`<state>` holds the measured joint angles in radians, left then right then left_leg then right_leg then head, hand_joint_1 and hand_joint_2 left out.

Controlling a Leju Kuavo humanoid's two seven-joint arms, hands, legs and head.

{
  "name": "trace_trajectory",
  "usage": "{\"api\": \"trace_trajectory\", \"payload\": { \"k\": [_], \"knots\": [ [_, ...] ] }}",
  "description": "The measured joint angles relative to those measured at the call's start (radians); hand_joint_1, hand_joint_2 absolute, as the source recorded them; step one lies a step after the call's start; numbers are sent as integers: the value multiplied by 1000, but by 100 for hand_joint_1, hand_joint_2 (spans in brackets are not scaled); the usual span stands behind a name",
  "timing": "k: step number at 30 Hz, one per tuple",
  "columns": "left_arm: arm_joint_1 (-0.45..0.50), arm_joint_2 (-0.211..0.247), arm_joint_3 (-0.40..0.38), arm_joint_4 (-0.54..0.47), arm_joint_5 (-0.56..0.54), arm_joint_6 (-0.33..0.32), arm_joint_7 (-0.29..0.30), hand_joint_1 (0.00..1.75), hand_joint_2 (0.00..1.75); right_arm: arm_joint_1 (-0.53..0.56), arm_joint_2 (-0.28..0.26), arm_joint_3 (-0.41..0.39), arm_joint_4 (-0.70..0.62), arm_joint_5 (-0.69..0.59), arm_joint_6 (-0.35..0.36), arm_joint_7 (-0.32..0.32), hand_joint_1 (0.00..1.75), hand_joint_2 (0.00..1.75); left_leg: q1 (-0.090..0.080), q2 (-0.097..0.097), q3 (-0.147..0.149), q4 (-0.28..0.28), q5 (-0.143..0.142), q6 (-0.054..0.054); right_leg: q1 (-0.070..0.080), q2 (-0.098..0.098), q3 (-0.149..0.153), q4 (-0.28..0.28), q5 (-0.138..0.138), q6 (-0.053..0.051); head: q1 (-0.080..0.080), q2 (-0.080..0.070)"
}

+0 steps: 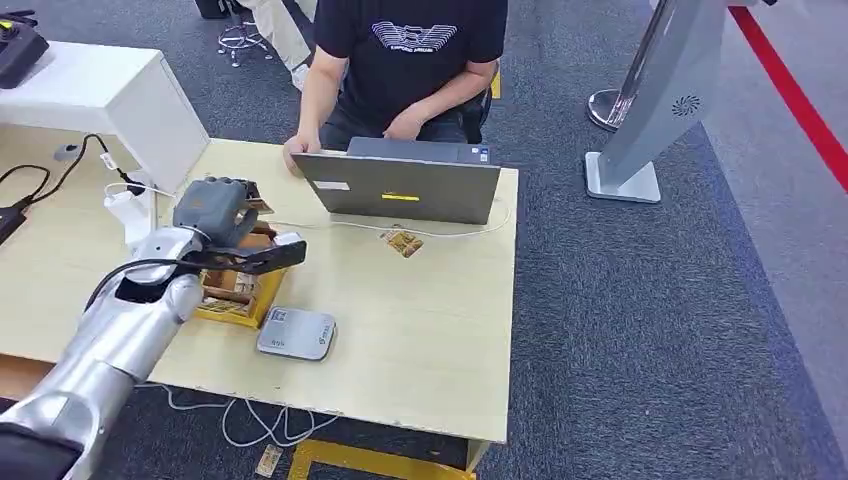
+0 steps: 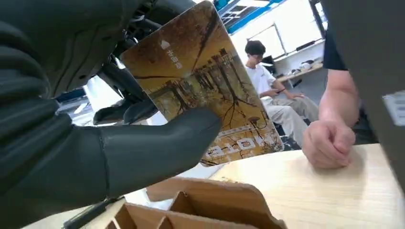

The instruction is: Pass the card to the sensor for recognition and then transmit it.

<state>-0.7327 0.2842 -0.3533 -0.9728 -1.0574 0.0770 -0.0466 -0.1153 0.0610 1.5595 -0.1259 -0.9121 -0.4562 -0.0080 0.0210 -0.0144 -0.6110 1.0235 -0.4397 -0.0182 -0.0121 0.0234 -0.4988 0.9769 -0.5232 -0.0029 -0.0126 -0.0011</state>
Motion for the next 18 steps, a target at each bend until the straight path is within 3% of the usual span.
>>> {"api": "trace_trajectory", "payload": {
  "k": [18],
  "knots": [
    [171,-8,-125,-217,31,-32,-13,175,175,0,0,0,0,-8,0,6,0,0,0,0,0,0,0,0,0,0,0,0,0,0,0,0]
  ]
}}
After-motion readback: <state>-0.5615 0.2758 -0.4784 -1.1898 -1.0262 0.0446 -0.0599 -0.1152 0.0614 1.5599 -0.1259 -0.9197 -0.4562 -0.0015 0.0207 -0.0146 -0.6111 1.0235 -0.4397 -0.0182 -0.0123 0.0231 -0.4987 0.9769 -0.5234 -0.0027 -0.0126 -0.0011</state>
